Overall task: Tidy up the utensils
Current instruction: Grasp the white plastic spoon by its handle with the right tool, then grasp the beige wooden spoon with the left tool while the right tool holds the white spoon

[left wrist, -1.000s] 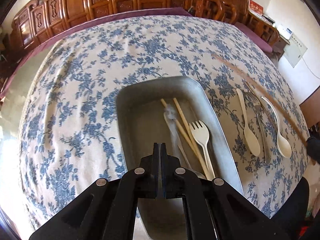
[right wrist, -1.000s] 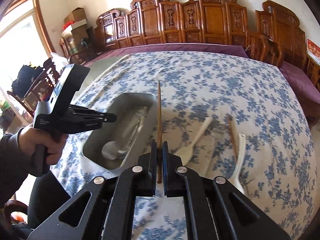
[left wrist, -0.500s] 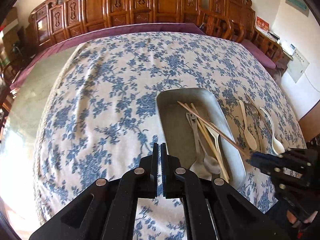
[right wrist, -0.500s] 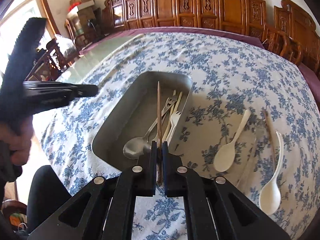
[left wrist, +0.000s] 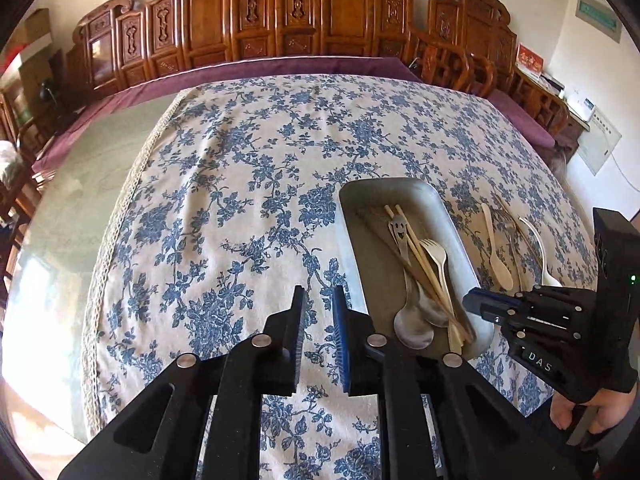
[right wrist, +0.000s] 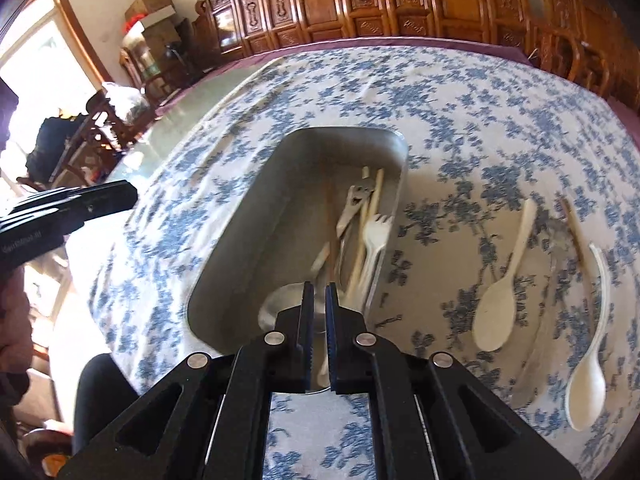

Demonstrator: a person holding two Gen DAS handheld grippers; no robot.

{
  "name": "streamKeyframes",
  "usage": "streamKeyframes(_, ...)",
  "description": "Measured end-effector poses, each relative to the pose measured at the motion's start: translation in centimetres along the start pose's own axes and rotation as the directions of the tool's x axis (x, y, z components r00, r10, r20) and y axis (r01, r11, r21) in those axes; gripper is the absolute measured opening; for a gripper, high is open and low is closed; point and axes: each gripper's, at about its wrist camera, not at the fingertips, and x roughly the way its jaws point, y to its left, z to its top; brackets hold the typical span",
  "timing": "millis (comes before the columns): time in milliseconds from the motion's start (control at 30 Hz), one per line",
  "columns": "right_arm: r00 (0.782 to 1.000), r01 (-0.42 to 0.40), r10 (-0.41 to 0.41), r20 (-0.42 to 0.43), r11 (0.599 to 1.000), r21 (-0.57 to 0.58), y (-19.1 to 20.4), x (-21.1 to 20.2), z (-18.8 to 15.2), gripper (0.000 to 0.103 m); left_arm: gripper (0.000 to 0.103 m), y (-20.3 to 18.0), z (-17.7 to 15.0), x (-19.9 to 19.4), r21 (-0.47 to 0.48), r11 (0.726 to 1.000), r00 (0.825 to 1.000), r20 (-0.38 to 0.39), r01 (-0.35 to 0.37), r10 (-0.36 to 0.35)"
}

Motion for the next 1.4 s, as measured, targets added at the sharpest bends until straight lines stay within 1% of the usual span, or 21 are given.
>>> streamKeyframes(33, 1.0, -0.003, 0.003, 0.006, 1.0, -0.006, 0.0, -0.3, -0.1, 0.009, 0.013, -0.2, -0.1, 0.0, -0.002, 1.0, 1.0, -0.001, 0.005, -0.005)
streamKeyframes(100, 1.0, -0.015, 0.015, 0.023, 1.0, -0.006, -0.3, -1.1, -0.2, 0.01, 0.014, -0.6, -0.2, 0.1, -0.002, 1.0, 1.0, -0.001, 0.009, -0.009)
streamKeyframes(167, 0.999, -0.012, 0.012, 0.044, 1.0, -0.006, -0.9, -2.4, -0.3, 0.01, 0.019, -1.2, -0.3, 0.2, 0.002, 1.0, 1.0, -0.001, 0.016, -0.016)
streamKeyframes(267, 0.998, 0.009, -0.009, 0.07, 1.0, -0.003, -2.3, -4.4, -0.5, 0.01, 0.03, -2.5, -0.4, 0.4, 0.015, 1.0, 1.0, -0.001, 0.027, -0.027)
streamKeyframes(300, 0.997, 0.019, -0.019, 0.077, 1.0, -0.001, -2.9, -5.0, -0.6, 0.01, 0.038, -3.0, -0.5, 0.5, 0.021, 0.999, 1.0, 0.001, 0.031, -0.031)
streamKeyframes(333, 0.996, 0.032, -0.032, 0.085, 0.999, 0.003, -3.6, -5.8, -0.6, 0.01, 0.044, -3.3, -0.5, 0.5, 0.024, 0.999, 0.999, 0.004, 0.037, -0.037)
streamKeyframes(367, 0.995, 0.047, -0.047, 0.093, 0.999, 0.006, -4.4, -6.6, -0.7, 0.01, 0.046, -3.7, -0.5, 0.6, 0.027, 0.999, 0.999, 0.007, 0.042, -0.043)
streamKeyframes(433, 0.991, 0.086, -0.086, 0.104, 0.996, 0.011, -6.1, -7.9, -1.0, 0.01, 0.058, -4.6, -0.4, 0.9, 0.033, 0.998, 0.999, 0.009, 0.047, -0.047)
streamKeyframes(533, 0.983, 0.147, -0.149, 0.11, 0.989, 0.024, -8.8, -9.2, -1.5, 0.01, 0.066, -6.0, -0.1, 1.3, 0.04, 0.997, 0.997, 0.012, 0.069, -0.07)
streamKeyframes(633, 0.974, 0.196, -0.2, 0.103, 0.979, 0.054, -11.7, -9.9, -2.0, 0.017, 0.075, -7.5, 0.2, 1.5, 0.06, 0.995, 0.996, 0.018, 0.081, -0.082)
streamKeyframes(700, 0.969, 0.222, -0.229, 0.095, 0.972, 0.078, -13.6, -10.1, -2.5, 0.018, 0.079, -8.4, 0.4, 1.6, 0.072, 0.994, 0.996, 0.018, 0.086, -0.088)
streamKeyframes(833, 0.961, 0.256, -0.266, 0.075, 0.959, 0.122, -16.7, -9.9, -3.5, 0.02, 0.081, -10.6, 0.9, 2.1, 0.104, 0.99, 0.995, 0.019, 0.097, -0.1)
streamKeyframes(967, 0.961, 0.263, -0.273, 0.05, 0.954, 0.144, -18.5, -8.9, -4.0, 0.023, 0.081, -12.5, 1.5, 2.7, 0.125, 0.986, 0.993, 0.016, 0.114, -0.117)
streamKeyframes(1100, 0.965, 0.255, -0.261, 0.024, 0.957, 0.141, -19.3, -7.3, -4.1, 0.023, 0.081, -14.1, 2.1, 3.5, 0.146, 0.981, 0.991, 0.008, 0.128, -0.13)
streamKeyframes(1200, 0.969, 0.245, -0.247, 0.006, 0.961, 0.131, -19.2, -6.1, -3.9, 0.023, 0.081, -15.1, 2.6, 4.3, 0.153, 0.979, 0.99, -0.003, 0.137, -0.138)
streamKeyframes(1400, 0.958, 0.287, -0.284, -0.044, 0.951, 0.112, -19.6, -3.8, -3.4, 0.023, 0.081, -16.8, 3.5, 5.9, 0.177, 0.974, 0.99, -0.025, 0.142, -0.14)
